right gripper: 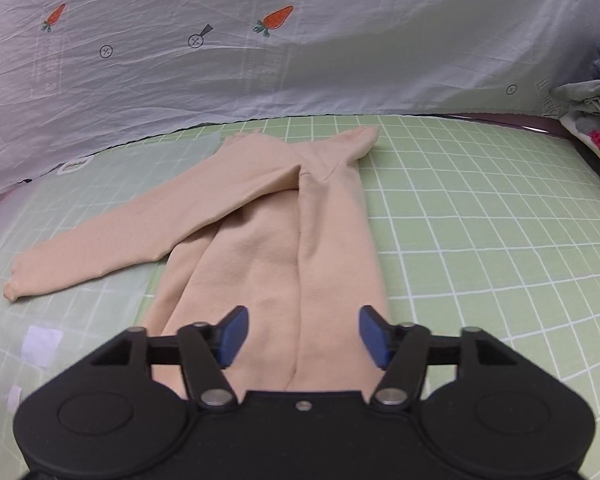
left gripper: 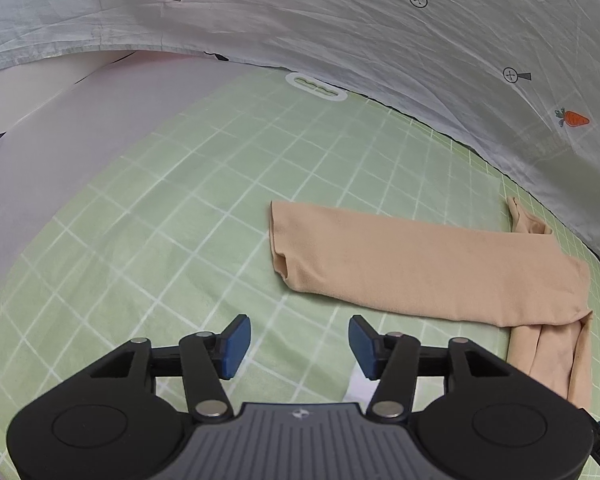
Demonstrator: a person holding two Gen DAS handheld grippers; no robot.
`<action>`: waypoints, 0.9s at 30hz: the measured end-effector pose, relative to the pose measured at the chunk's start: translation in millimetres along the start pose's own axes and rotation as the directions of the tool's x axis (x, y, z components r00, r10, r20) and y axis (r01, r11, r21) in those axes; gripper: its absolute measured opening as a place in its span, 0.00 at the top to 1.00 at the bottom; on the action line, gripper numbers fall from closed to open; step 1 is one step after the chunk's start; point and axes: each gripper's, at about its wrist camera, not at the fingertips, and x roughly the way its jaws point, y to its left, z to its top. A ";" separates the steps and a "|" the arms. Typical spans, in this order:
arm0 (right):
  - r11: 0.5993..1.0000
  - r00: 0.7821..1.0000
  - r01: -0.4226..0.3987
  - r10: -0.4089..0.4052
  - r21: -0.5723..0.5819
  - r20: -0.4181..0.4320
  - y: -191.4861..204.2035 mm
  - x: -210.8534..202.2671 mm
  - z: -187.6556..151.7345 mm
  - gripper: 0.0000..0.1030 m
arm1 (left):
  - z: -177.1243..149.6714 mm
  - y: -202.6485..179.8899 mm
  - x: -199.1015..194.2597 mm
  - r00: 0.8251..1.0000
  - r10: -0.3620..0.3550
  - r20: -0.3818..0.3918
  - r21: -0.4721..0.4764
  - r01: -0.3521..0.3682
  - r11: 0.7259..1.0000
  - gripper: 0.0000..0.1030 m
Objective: Fold clothes
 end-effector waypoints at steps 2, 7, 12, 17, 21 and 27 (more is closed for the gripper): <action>0.999 0.999 0.039 -0.039 0.008 0.012 -7.6 0.9 5.4 0.15 | 6.4 -4.0 6.6 1.000 0.005 0.005 -0.003 -0.005 1.000 0.36; 0.992 0.994 0.114 -0.113 0.050 -0.005 -24.0 15.0 15.6 0.00 | 24.1 -14.4 31.4 1.000 0.028 -0.005 0.004 -0.028 1.000 0.29; 0.985 0.987 0.161 -0.160 0.059 -0.024 -29.8 28.2 22.0 0.00 | 36.3 -22.8 58.7 0.998 0.052 -0.032 0.041 -0.051 0.998 0.28; 0.977 0.979 0.204 -0.203 0.062 -0.033 -31.0 38.4 28.3 0.00 | 41.6 -30.6 76.4 0.995 0.094 -0.034 0.096 -0.091 0.991 0.28; 0.970 0.973 0.229 -0.226 0.084 -0.036 -34.5 43.7 32.6 0.00 | 40.0 -36.0 76.8 0.994 0.114 -0.004 0.137 -0.112 0.984 0.58; 0.969 0.973 0.230 -0.229 0.084 -0.020 -38.2 33.6 28.6 0.00 | 41.0 -42.2 69.9 1.000 0.027 -0.006 0.124 -0.026 0.992 0.91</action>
